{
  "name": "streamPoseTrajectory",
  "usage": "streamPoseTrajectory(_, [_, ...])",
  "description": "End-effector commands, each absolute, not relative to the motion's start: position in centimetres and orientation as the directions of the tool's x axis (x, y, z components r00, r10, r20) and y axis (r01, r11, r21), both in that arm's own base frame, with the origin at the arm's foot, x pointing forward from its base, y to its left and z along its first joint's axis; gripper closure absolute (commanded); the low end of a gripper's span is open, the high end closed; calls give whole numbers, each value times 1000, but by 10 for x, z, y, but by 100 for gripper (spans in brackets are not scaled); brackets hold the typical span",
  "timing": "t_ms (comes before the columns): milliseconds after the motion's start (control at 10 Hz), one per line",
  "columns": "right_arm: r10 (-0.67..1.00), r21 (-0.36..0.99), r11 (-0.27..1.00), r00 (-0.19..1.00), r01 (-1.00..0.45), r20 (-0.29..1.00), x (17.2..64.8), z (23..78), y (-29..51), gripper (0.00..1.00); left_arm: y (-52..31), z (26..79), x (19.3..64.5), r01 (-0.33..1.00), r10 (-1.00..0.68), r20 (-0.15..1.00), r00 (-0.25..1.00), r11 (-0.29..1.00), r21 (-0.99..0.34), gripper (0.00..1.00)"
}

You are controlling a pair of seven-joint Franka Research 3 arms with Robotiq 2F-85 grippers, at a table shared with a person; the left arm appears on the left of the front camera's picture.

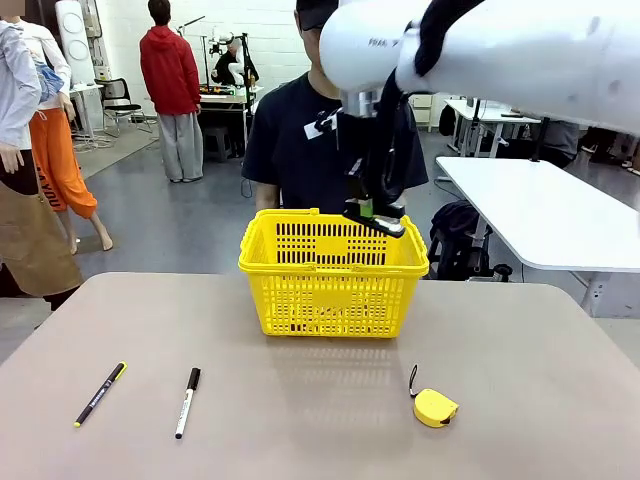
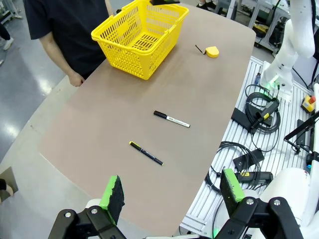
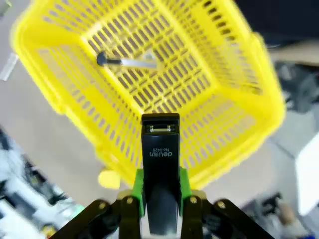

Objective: Place the items the person wants into the basket.
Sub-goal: Pick up the item the person points to and place it in the Market Basket.

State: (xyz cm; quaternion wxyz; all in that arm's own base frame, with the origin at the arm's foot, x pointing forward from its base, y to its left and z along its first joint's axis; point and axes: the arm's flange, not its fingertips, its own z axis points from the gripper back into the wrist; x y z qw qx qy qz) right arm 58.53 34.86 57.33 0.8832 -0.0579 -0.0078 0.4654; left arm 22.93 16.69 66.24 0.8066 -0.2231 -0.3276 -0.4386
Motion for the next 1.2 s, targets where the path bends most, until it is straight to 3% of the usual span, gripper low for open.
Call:
streamPoseTrajectory(0, [880, -93, 465, 471, -881, -66, 635, 594, 371, 100, 169, 662, 228, 865, -565, 733, 379, 498, -62, 0])
streamPoseTrajectory(500, [981, 26, 184, 182, -983, -73, 646, 524, 364, 100, 169, 662, 228, 865, -565, 733, 379, 498, -62, 0])
streamPoseTrajectory(1100, [989, 57, 143, 141, -988, -42, 646, 483, 344, 100, 169, 662, 228, 865, -565, 733, 379, 498, -62, 0])
